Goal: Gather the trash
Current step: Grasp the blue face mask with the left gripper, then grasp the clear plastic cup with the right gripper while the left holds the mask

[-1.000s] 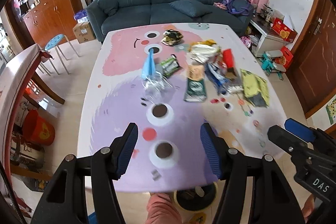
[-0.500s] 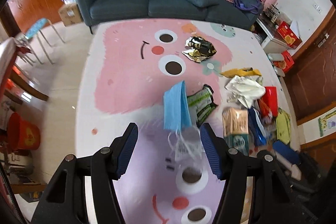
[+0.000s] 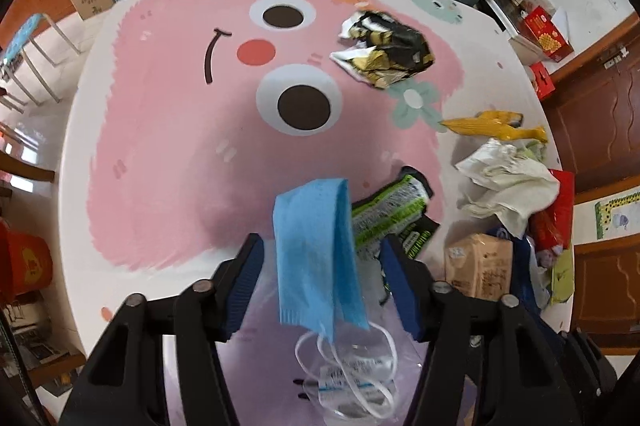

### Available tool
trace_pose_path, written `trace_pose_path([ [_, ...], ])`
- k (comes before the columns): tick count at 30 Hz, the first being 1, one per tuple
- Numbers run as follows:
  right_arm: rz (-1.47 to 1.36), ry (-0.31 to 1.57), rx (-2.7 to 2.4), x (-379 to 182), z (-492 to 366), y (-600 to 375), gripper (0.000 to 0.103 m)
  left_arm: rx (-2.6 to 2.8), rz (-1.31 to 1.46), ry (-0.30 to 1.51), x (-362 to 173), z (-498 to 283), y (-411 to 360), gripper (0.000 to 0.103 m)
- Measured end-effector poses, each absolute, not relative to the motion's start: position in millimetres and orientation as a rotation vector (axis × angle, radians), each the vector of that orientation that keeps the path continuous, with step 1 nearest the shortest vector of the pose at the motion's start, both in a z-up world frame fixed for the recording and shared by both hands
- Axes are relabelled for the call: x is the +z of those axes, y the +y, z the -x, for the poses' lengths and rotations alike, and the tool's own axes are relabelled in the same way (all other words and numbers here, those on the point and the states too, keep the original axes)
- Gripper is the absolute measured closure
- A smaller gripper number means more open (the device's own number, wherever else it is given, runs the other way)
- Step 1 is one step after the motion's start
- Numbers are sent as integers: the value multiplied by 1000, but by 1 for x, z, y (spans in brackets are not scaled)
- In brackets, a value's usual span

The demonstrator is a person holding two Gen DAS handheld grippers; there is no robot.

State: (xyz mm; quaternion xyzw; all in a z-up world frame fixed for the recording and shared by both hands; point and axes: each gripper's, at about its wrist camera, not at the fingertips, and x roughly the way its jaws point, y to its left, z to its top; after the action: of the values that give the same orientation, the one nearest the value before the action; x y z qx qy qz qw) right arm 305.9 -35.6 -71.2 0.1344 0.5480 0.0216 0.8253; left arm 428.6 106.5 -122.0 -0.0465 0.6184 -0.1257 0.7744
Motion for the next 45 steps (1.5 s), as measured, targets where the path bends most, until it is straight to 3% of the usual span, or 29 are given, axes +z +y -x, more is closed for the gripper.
trace_pose_path([
  [3, -289, 1178, 57, -75, -311, -30, 50, -289, 140, 1367, -133, -434, 114, 79],
  [9, -271, 1213, 96, -83, -318, -15, 50, -301, 174, 1369, -144, -432, 136, 95],
  [20, -236, 1306, 182, -102, -324, 16, 49, -275, 242, 1325, -126, -406, 193, 98],
  [33, -250, 1374, 162, -133, -342, 19, 49, -262, 298, 1402, -136, -355, 224, 98],
  [35, -284, 1341, 159, -133, -338, 17, 54, -266, 301, 1404, -136, -352, 222, 98],
  [36, -297, 1327, 166, -132, -336, 16, 65, -267, 301, 1403, -135, -350, 221, 98],
  [45, -373, 1318, 166, -131, -333, 6, 62, -269, 279, 1389, -128, -338, 219, 98],
])
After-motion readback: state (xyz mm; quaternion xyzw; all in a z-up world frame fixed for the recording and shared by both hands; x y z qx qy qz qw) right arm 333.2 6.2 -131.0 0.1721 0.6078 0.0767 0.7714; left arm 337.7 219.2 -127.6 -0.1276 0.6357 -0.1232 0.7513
